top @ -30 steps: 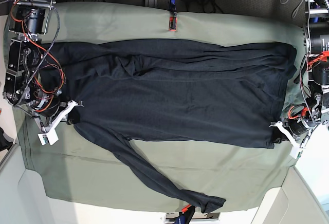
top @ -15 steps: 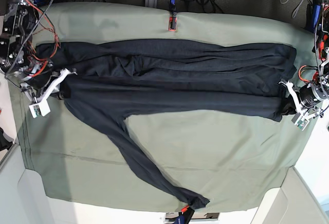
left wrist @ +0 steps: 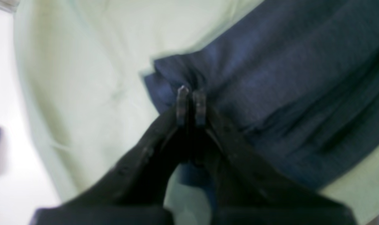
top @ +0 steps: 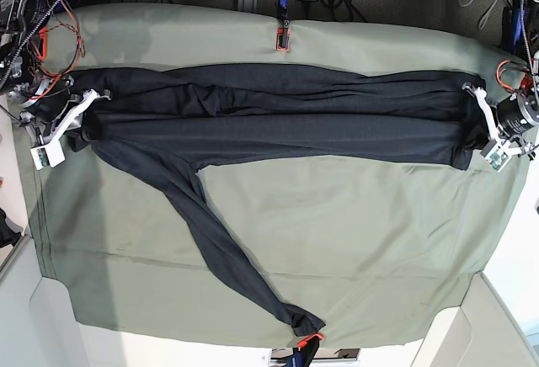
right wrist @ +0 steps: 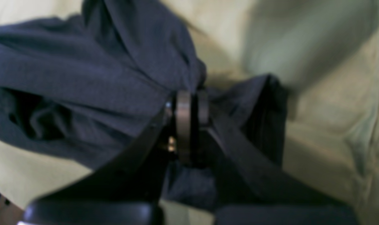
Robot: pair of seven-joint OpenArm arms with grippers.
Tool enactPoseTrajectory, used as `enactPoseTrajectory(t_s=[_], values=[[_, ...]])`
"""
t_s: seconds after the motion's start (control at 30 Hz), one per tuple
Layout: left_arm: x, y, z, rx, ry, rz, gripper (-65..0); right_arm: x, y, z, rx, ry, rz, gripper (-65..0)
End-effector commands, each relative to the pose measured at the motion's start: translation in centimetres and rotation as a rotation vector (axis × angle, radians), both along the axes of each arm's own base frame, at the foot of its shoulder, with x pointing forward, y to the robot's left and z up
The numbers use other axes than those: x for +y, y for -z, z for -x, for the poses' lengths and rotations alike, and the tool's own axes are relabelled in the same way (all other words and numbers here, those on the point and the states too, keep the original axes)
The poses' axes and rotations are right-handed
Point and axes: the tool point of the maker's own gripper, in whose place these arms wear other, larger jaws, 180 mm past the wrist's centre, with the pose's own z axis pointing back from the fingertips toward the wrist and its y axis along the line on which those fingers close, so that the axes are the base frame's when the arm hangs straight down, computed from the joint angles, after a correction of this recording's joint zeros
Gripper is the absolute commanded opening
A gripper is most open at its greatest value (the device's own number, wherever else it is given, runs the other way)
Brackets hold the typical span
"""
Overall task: Fold the T-shirt properly
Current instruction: 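Fold the shirt lengthwise with both grippers toward the collar edge, then grasp the hanging sleeve with the right gripper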
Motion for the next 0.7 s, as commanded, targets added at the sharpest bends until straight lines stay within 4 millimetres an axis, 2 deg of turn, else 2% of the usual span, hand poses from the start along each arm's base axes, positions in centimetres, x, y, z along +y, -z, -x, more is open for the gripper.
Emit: enactPoseTrajectory(t_s=[0.0,0.07,0.13,0.17,0.23,0.3,0.5,0.67], values=[[0.5,-1.3,-0.7,-0.032,0.004,-0.012,-65.0,-0.5,-1.1,-0.6,-0.037,0.002,0.009,-65.0],[0.2,-0.7,-0.2,-0.021,0.002,-0.003,-64.8,-0.3,-1.0,-0.4,-0.037,0.002,-0.002,-65.0],[0.0,-0.6,-0.2,-0.02,-0.001,0.005,-59.7,-0.1,-1.0,-0.4,-0.04,0.0,-0.021,-65.0],[0.0,-0.5,-0.2,-0.022,-0.002,0.007,-56.9,0.0,-1.1,-0.4,-0.041,0.002,-0.029,-59.1],[0.0,-0.6,-0.2,-0.023,-0.003,0.011,-51.7,0.1,-1.2,-0.6,-0.053,0.004,-0.035,-42.4],[0.0,-0.6,-0.2,-0.022,-0.003,0.01,-47.0,0.1,-1.4,-0.7,-0.066,0.007,-0.039,-33.3],[0.1,-0.1,0.4,0.031,-0.043,0.04,-33.2,0.7,-2.3,-1.3,-0.108,0.007,-0.088,-32.7],[-0.4,-0.4,0.4,0.033,-0.054,0.095,-33.2,2.0,-5.7,-4.3,-0.246,0.01,-0.176,-32.7]])
